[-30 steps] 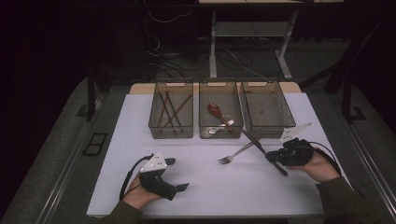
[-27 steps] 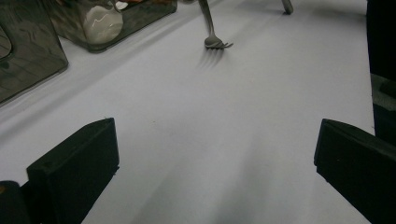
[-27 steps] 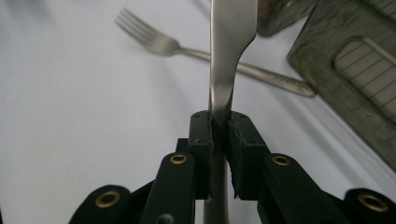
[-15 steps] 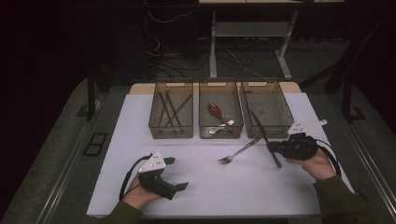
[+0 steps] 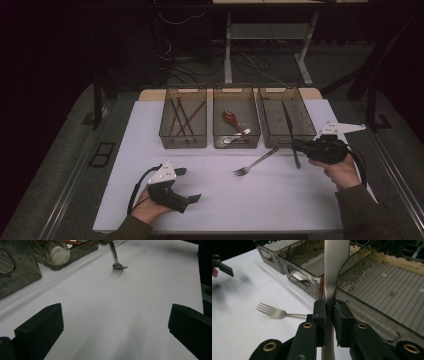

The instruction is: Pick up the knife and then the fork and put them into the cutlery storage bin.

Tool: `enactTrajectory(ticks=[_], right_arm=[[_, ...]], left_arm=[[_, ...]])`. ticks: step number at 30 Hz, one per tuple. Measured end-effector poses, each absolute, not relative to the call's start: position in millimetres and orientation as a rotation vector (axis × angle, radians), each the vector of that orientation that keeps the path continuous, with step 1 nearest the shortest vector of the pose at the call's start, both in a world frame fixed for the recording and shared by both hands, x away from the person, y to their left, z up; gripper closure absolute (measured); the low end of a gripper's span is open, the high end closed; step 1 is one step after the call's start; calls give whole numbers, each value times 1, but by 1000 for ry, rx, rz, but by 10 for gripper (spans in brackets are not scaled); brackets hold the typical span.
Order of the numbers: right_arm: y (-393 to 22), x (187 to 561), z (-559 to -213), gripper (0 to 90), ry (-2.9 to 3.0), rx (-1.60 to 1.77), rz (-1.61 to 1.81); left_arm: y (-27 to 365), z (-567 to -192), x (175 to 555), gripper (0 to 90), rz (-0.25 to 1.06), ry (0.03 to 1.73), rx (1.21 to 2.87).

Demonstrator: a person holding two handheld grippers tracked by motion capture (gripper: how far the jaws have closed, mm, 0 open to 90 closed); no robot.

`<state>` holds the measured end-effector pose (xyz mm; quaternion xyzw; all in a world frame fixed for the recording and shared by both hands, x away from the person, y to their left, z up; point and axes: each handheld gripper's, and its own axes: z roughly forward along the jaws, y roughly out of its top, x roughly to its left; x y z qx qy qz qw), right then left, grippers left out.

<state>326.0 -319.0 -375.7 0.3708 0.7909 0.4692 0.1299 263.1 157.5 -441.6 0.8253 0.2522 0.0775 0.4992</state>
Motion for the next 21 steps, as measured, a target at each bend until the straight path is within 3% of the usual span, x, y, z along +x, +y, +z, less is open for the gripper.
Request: enactTrajectory(ticks=[21], right_arm=[[-324, 348, -350, 798, 2103, 1112, 1425]], left_arm=[[157, -442, 263, 0, 186, 606, 1994]])
